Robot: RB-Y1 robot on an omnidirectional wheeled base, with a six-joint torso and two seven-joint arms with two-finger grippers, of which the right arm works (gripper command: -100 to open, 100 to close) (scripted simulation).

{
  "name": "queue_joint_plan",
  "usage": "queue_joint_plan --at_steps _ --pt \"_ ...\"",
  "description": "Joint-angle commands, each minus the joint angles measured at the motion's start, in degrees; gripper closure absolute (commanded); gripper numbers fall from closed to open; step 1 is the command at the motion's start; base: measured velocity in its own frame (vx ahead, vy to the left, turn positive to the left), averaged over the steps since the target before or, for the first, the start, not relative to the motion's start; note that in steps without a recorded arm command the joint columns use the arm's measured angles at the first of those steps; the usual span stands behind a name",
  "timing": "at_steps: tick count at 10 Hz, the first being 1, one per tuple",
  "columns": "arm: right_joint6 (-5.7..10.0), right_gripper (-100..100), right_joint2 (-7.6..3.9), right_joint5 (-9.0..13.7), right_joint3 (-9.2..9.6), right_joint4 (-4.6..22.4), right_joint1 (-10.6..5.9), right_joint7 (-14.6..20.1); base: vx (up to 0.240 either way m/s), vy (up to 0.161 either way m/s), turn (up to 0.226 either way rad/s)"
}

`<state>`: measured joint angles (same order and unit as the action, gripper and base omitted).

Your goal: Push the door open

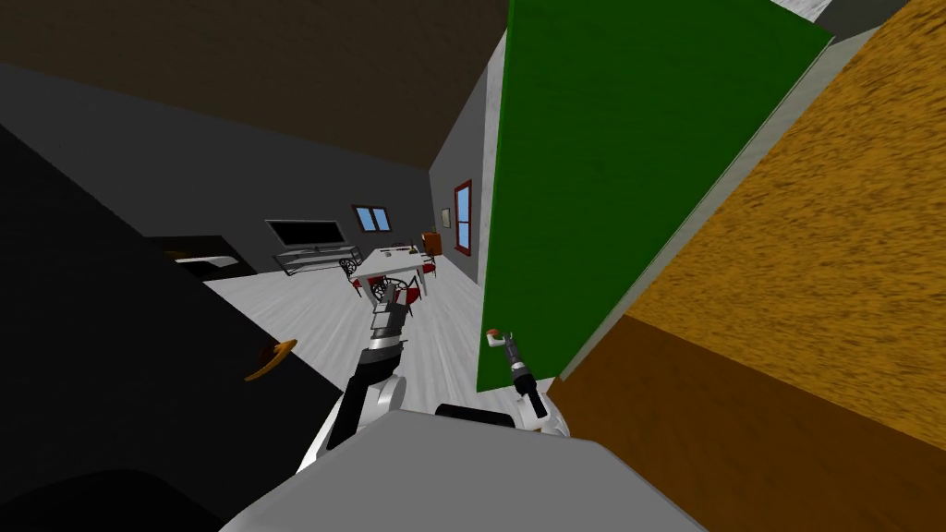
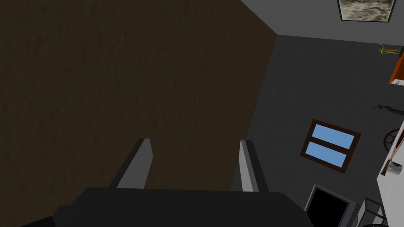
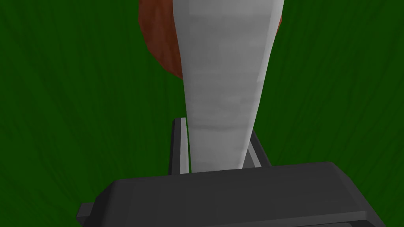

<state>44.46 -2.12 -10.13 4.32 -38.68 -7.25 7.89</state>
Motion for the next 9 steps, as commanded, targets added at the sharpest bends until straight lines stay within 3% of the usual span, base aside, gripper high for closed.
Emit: queue_joint_plan --at_steps 1,4,7,9 --pt "0.82 100 -0.09 1.1 -1.95 1.1 -0.94 -0.9 0.154 0.177 -0.085" --pt "0.67 100 0.83 2.6 -4.32 1.2 -1.0 -2.1 0.18 0.19 -0.097" --pt "0.58 100 1.72 3.5 -5.8 1.3 -1.04 -2.9 0.15 0.131 -0.06" --pt "0.48 100 0.18 4.1 -7.03 1.0 -1.0 -3.2 0.081 0.049 -0.043"
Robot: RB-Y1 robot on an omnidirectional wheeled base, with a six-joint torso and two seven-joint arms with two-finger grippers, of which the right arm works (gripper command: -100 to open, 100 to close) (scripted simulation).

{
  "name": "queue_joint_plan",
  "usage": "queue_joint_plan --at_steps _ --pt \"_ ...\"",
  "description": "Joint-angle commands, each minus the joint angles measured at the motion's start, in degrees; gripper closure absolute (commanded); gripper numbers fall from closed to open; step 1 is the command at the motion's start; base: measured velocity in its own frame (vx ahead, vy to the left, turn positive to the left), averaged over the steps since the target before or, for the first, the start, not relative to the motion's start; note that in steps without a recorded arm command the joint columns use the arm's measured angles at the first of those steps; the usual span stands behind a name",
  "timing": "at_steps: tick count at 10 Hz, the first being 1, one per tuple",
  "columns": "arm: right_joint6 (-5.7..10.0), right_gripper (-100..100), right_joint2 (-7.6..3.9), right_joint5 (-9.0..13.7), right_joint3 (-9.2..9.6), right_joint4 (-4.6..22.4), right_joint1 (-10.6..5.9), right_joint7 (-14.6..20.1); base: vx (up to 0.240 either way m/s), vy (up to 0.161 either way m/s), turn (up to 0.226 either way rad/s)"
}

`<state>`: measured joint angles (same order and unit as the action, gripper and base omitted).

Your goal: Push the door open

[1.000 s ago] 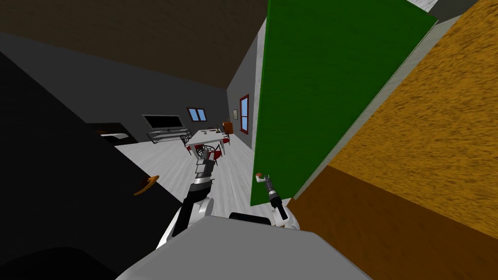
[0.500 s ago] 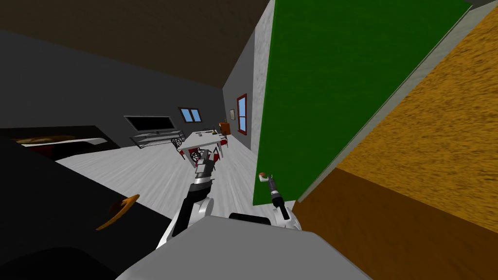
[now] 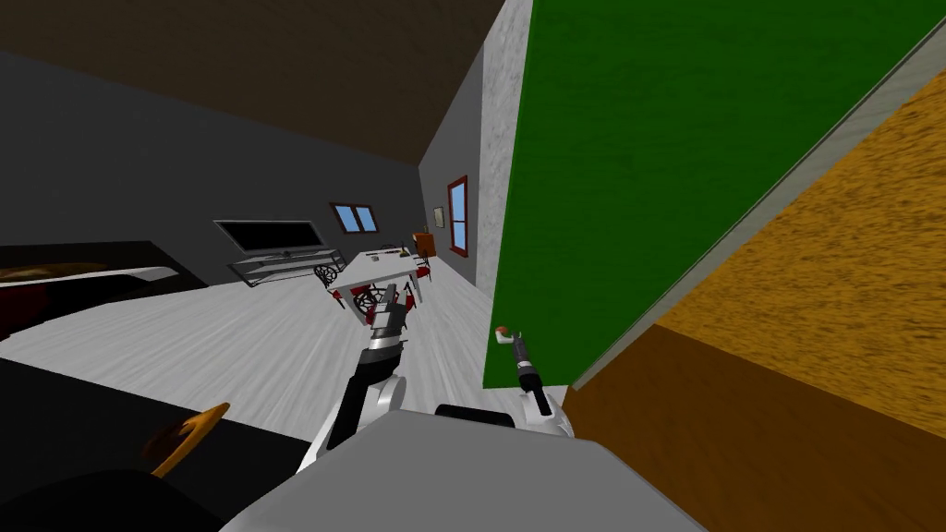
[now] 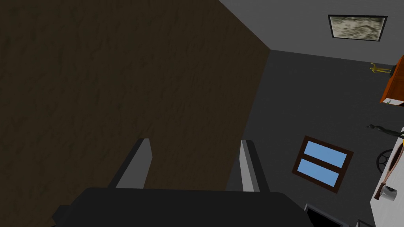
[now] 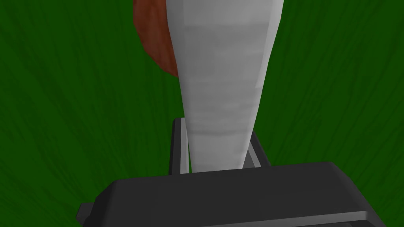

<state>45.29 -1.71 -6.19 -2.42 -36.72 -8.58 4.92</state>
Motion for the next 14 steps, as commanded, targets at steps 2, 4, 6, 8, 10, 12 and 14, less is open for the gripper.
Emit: queue_joint_plan --at_steps 2,4,6,8,10,12,14 --pt "-0.36 100 -0.69 0.7 -1.19 -0.9 0.34 -0.6 0.159 0.089 -0.06" --pt "-0.37 100 -0.89 1.2 -2.0 -0.8 0.34 -1.0 0.123 0.111 -0.035" --pt "-0.38 100 -0.87 1.7 -2.84 -0.8 0.35 -1.4 0.163 0.084 -0.045" --pt "-0.39 100 -0.57 2.4 -3.91 -0.7 0.35 -1.9 0.195 0.105 -0.06" --pt "-0.4 100 0.11 3.0 -4.93 -0.7 0.36 -2.3 0.187 0.12 -0.068" --pt "-0.31 100 -1.21 3.6 -6.11 -0.5 0.53 -2.6 0.109 0.042 -0.055" --pt "-0.33 100 -1.45 4.0 -6.87 -0.5 0.55 -2.8 0.177 0.081 -0.044"
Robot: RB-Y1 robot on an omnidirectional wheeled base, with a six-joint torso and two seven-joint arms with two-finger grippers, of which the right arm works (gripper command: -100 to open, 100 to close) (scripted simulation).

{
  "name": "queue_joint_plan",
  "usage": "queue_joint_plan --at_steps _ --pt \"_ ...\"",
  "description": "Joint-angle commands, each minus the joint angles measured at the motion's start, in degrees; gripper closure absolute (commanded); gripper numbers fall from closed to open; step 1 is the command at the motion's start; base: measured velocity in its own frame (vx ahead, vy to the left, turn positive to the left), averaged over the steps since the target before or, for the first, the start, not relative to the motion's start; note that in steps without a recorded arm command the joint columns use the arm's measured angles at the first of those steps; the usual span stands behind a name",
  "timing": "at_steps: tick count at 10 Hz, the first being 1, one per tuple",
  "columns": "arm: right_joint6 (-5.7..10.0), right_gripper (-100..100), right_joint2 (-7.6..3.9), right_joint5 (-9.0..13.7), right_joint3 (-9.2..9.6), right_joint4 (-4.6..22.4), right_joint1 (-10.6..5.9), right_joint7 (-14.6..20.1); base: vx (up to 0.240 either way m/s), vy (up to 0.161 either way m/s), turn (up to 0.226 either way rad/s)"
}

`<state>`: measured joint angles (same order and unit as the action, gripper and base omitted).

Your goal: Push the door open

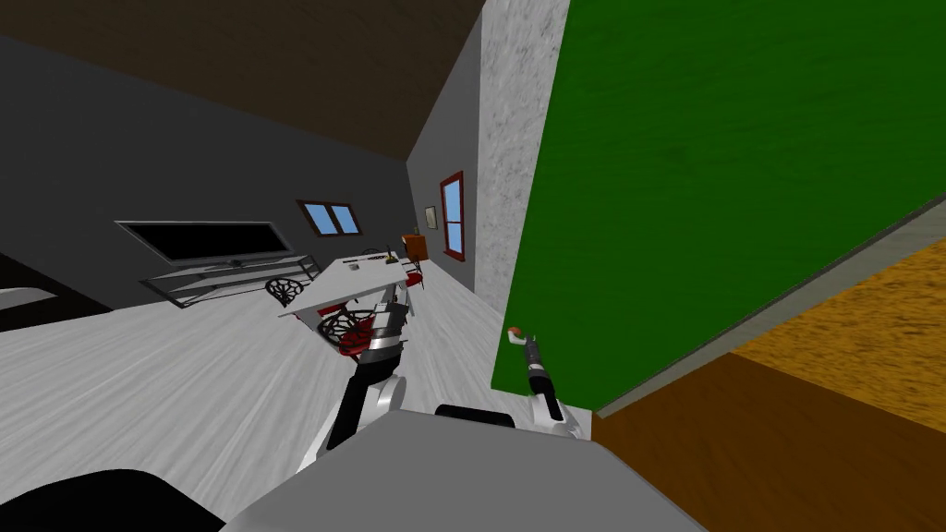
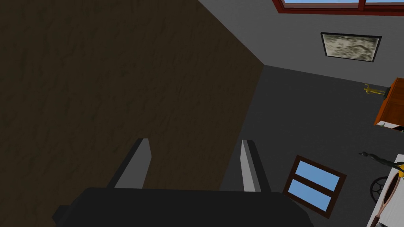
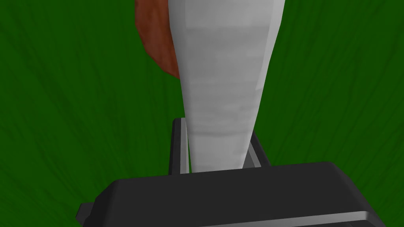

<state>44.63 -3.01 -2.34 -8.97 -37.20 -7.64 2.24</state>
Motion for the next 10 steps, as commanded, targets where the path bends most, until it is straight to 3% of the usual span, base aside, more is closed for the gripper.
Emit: queue_joint_plan --at_steps 1,8,10 --pt "0.31 100 -0.26 0.5 -0.91 -0.1 -0.38 -0.4 0.183 0.104 -0.058" --pt "0.23 100 0.44 2.7 -4.61 -0.1 -0.29 -1.7 0.183 0.088 -0.058" --pt "0.57 100 -0.85 3.4 -5.92 0.5 -0.26 -2.0 0.089 0.02 -0.049"
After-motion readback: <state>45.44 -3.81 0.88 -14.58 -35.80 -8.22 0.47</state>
